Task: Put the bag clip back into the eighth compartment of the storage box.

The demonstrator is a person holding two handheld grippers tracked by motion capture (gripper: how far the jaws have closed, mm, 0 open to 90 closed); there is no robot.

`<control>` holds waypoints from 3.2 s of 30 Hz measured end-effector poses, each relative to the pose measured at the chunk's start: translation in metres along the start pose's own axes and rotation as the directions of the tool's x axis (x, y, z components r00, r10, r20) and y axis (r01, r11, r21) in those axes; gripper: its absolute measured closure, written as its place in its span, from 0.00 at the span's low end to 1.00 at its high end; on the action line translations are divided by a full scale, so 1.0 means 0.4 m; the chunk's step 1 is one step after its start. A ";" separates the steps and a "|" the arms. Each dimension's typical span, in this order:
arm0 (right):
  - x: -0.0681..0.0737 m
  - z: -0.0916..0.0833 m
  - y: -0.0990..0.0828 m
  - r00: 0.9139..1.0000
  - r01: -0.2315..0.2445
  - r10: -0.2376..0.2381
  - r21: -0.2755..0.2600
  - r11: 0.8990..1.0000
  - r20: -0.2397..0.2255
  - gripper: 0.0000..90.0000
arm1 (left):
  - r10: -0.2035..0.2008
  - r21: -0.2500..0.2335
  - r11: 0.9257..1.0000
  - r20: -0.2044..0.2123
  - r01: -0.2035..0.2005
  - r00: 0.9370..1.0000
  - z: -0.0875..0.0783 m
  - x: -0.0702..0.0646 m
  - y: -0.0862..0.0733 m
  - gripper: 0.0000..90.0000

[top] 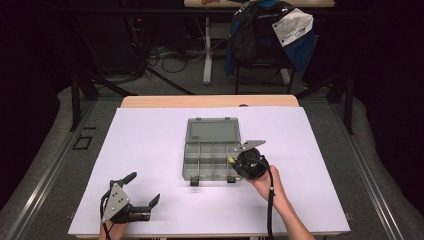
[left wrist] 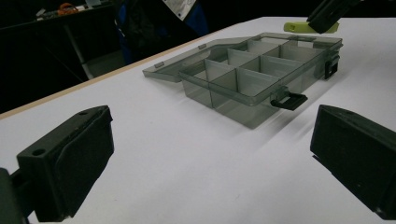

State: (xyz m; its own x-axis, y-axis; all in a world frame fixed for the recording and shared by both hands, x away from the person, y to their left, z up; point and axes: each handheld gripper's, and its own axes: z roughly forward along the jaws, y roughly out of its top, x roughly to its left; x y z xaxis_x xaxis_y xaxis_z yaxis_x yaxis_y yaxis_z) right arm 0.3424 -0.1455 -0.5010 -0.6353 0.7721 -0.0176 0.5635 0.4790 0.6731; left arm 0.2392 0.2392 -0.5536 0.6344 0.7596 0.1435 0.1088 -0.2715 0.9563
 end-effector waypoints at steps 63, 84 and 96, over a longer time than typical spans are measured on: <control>0.004 0.027 -0.006 0.998 0.060 -0.062 0.069 0.996 0.023 0.58 | 0.004 -0.004 1.000 -0.002 -0.004 1.000 -0.011 0.000 0.000 0.00; -0.002 -0.019 -0.024 0.996 0.048 -0.050 -0.027 0.998 -0.077 0.00 | 0.003 0.001 1.000 -0.008 -0.003 1.000 -0.011 -0.001 0.000 0.00; -0.019 -0.082 -0.081 0.996 0.042 -0.051 -0.121 0.992 -0.071 0.00 | 0.000 0.005 1.000 0.000 0.000 1.000 0.002 -0.008 0.001 0.00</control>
State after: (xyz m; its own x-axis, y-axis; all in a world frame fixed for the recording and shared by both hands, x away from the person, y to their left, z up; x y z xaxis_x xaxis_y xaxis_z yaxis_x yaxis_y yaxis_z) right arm 0.3115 -0.1805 -0.4986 -0.6988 0.7153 0.0008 0.4685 0.4567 0.7563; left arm 0.2377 0.2364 -0.5540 0.6346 0.7594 0.1439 0.1126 -0.2750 0.9548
